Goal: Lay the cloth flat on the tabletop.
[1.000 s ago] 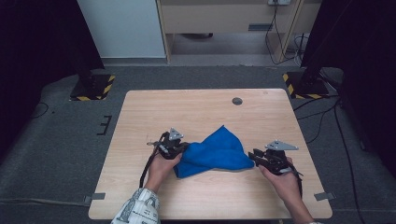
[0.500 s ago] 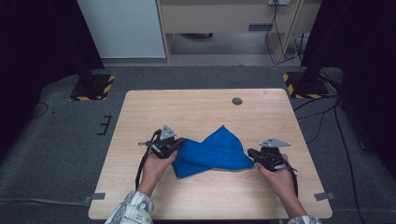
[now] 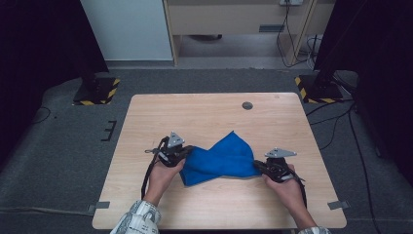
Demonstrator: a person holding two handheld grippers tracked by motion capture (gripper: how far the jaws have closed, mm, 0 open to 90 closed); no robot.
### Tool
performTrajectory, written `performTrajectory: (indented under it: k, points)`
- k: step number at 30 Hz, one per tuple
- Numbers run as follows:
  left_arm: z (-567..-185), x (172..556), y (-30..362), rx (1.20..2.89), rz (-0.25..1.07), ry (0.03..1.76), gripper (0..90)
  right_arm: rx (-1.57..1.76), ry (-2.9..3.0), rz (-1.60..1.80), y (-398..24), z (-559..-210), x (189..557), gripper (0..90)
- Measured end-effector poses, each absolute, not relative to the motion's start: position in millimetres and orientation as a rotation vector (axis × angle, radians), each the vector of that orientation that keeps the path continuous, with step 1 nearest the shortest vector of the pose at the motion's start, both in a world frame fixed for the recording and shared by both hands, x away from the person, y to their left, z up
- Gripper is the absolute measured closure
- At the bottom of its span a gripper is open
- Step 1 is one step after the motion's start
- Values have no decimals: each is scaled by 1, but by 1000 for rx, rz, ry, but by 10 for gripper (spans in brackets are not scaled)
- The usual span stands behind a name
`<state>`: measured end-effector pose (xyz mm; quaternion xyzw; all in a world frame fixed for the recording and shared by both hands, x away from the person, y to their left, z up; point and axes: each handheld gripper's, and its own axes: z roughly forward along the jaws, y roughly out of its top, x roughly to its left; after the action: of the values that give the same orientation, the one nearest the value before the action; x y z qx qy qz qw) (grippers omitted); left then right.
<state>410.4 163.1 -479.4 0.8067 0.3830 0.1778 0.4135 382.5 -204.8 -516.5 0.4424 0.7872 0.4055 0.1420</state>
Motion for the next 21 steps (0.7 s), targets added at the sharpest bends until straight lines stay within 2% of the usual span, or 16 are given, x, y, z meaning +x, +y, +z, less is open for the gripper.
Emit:
performTrajectory:
  k: [7, 17, 21]
  points:
    - [-473, 408, 165, 2007, 468, 962, 883, 1244, 2242, 1209, -207, -502, 382, 877]
    - [-433, 410, 168, 1909, 514, 935, 884, 1129, 2137, 1330, -208, -446, 379, 890]
    - [-426, 414, 166, 1898, 521, 933, 884, 1114, 2108, 1347, -208, -434, 382, 890]
